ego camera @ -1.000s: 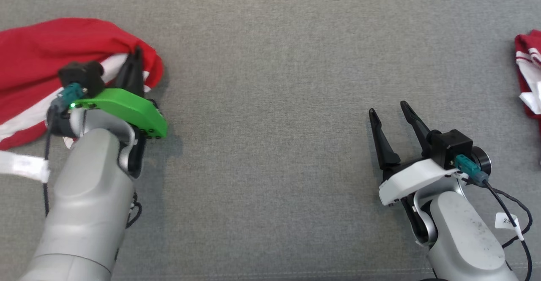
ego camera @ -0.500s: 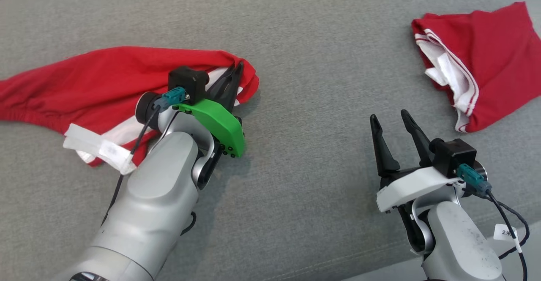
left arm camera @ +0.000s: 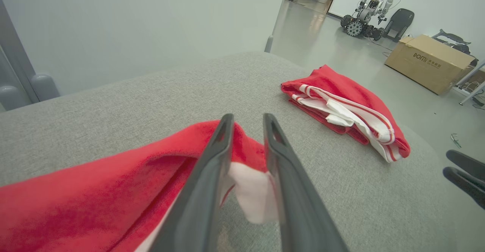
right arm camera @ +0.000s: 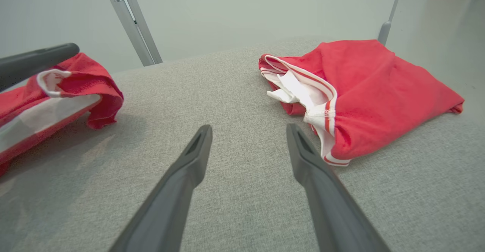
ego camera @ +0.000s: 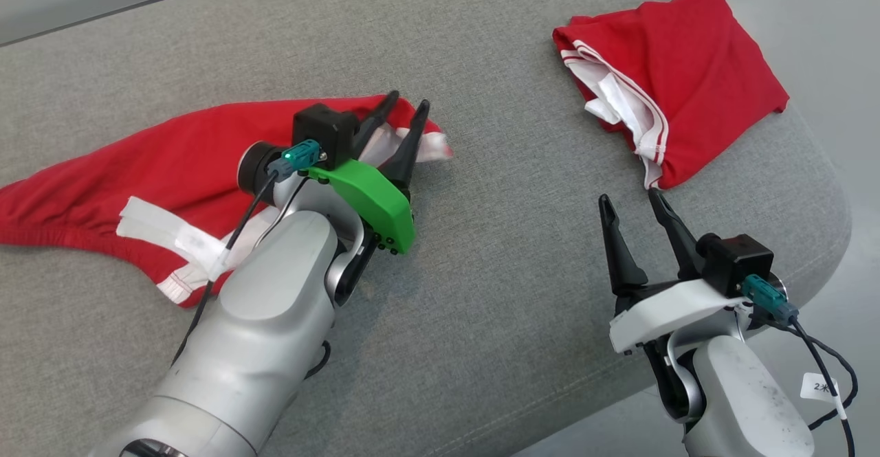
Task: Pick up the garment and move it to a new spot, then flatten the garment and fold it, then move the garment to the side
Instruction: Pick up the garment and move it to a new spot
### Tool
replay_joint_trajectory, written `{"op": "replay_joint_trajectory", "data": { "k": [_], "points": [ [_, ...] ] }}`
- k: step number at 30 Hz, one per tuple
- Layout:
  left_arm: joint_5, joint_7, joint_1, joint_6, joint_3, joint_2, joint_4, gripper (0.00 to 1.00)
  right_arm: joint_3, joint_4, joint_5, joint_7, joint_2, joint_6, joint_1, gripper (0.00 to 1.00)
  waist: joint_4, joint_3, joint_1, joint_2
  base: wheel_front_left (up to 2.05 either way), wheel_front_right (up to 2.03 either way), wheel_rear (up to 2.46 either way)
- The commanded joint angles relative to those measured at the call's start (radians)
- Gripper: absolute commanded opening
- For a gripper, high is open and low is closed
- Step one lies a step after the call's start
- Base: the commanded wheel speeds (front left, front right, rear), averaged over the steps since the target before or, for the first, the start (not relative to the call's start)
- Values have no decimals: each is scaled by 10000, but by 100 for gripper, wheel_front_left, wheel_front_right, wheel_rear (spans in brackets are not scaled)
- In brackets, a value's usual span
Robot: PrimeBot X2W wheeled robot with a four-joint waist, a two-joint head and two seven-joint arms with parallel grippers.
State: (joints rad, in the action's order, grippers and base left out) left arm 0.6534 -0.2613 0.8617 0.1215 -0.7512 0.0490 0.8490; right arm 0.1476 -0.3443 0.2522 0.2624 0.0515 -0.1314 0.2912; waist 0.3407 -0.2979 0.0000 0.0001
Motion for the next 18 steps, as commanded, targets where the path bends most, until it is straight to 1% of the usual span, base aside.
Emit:
{"op": "replay_joint_trajectory", "data": {
  "k": [1, 3, 5, 12, 13, 18],
  "points": [
    [-226, -30, -244, -164, 263, 106, -189, 100, -31, 41, 9, 30, -6, 16, -128, 100, -261, 222, 0, -1, 0, 0, 0],
    [-429, -34, -551, -263, 673, 301, -538, 100, -102, 33, -24, 30, -2, 16, -177, 100, -530, 393, 0, -1, 0, 0, 0],
    [-862, -35, -864, -401, 1007, 484, -1032, 100, -172, 34, -79, 30, -1, 16, -242, 100, -859, 556, 0, -1, 0, 0, 0],
    [-2233, -36, -2915, -1003, 2535, 1101, -2796, 100, -261, -55, -263, 31, 6, 16, -473, 100, -2044, 1262, 0, -1, 0, 0, 0],
    [-2233, -36, -2915, -1003, 2535, 1101, -2796, 100, -261, -55, -263, 31, 6, 16, -473, 100, -2044, 1262, 0, -1, 0, 0, 0],
    [-2805, -35, -4489, -1226, 3730, 1244, -3625, 100, -238, -97, -438, 31, 8, 16, -661, 100, -2626, 1659, 0, -1, 0, 0, 0]
  ]
}}
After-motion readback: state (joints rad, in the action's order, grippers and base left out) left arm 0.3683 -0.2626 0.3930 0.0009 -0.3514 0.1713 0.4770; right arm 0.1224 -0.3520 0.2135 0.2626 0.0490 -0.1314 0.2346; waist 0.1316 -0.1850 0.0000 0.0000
